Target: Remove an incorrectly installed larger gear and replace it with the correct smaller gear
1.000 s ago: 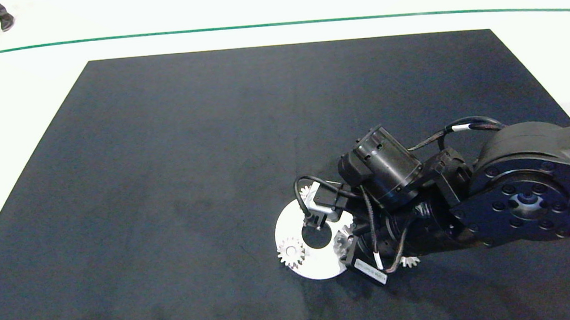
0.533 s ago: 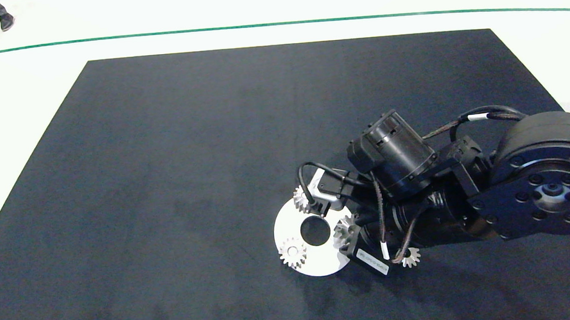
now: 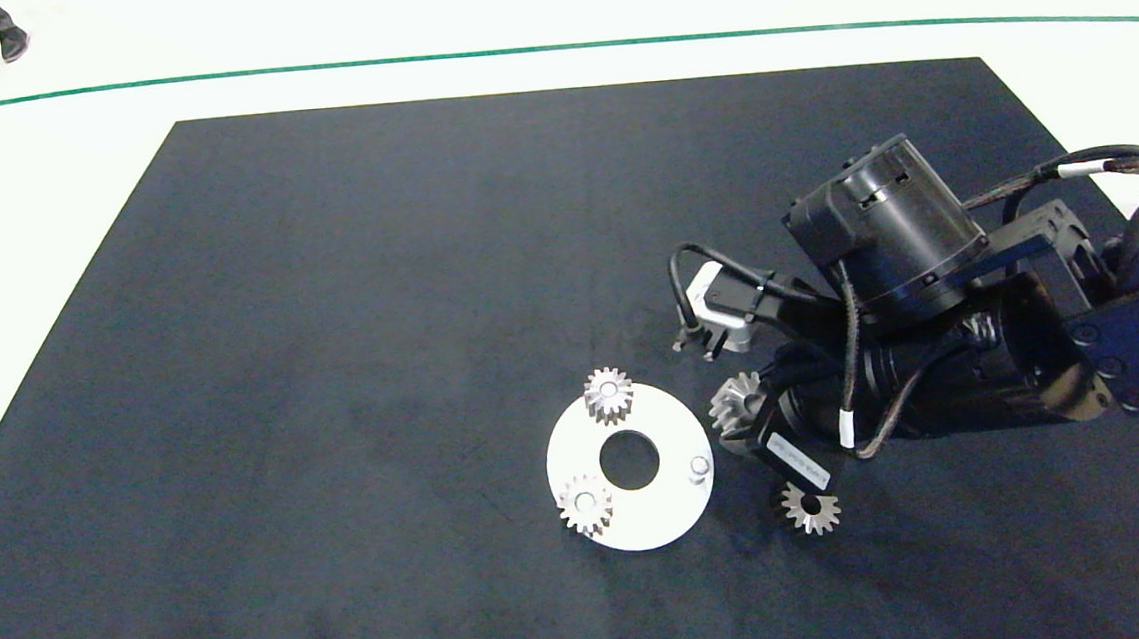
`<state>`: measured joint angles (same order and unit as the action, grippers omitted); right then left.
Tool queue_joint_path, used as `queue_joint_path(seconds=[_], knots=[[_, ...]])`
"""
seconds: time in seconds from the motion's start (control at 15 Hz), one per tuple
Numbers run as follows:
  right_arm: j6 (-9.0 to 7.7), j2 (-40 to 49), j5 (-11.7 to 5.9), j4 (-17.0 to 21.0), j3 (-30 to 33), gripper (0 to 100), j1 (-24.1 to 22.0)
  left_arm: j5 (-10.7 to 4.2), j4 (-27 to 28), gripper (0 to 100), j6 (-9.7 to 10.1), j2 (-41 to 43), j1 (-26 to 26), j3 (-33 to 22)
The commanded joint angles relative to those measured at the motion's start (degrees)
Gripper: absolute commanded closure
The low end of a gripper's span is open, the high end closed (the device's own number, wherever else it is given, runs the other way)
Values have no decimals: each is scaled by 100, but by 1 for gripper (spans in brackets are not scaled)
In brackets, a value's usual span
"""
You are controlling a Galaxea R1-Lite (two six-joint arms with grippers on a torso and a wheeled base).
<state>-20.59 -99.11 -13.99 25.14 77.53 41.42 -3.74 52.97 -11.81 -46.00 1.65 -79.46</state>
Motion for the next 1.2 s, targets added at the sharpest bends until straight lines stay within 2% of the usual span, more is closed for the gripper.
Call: queue_joint_path(seconds=[0.07, 0.33, 0.6, 0.67, 1.2], knots=[[46, -3, 28, 9, -177, 78, -636, -4, 29, 0, -5, 12, 2, 1], [46, -179, 125, -18, -326, 78, -1005, -4, 21, 0, -14, 3, 11, -8], [46, -188, 143, -141, -353, 78, -1066, -4, 21, 0, -14, 3, 11, -8], [46, -135, 160, -141, -370, 0, -1040, -4, 21, 0, -14, 3, 11, -8], [38, 1069, 134, -334, -1460, 0, -934, -4, 21, 0, -14, 47, 2, -8]])
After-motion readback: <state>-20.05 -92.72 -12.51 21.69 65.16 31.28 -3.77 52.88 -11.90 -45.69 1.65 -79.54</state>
